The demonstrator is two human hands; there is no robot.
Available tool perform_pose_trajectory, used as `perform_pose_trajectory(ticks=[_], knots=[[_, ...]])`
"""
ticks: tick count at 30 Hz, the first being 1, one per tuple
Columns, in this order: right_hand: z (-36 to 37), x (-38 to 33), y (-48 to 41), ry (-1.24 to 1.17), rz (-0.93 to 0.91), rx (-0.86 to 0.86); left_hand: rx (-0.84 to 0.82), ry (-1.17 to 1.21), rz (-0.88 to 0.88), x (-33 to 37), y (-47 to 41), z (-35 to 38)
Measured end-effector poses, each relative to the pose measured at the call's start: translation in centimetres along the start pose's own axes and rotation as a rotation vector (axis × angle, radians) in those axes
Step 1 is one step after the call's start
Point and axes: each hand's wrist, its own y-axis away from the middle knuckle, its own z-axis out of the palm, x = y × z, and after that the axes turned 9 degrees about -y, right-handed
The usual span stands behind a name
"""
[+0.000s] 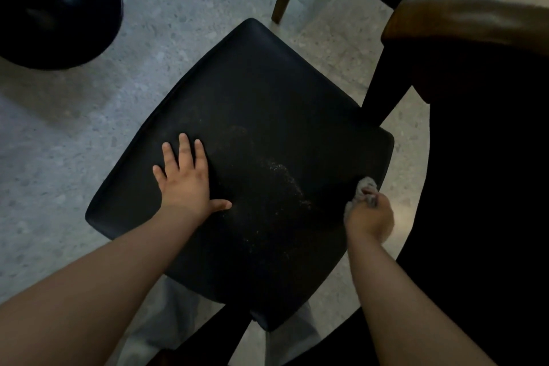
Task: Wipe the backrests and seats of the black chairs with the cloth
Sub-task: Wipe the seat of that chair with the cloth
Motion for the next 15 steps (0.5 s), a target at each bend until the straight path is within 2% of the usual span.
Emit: perform_pose_trajectory(ticks=[3, 6, 7, 11, 13, 15], knots=[[0.6, 0.8, 3.4, 0.141, -0.049, -0.165, 0.001, -0.004, -0.001, 0.0, 0.1, 0.0], [0.2, 0.7, 5.8, 0.115, -0.001, -0.418, 0.0, 0.001, 0.001, 0.0, 0.1, -0.1], [0.0, 0.4, 5.7, 0.084, 0.016, -0.391, -0.004, 0.006, 0.0, 0.0, 0.1, -0.2], [-1.0, 0.2, 2.6, 0.052, -0.039, -0.015, 0.002, 0.006, -0.006, 0.1, 0.2, -0.2], [-1.4, 0.7, 1.0, 0.154, -0.005, 0.054, 0.002, -0.002, -0.003, 0.1, 0.2, -0.2], [-1.3, 1.3, 0.4, 0.25, 0.093, 0.018, 0.003, -0.007, -0.004, 0.0, 0.1, -0.1]])
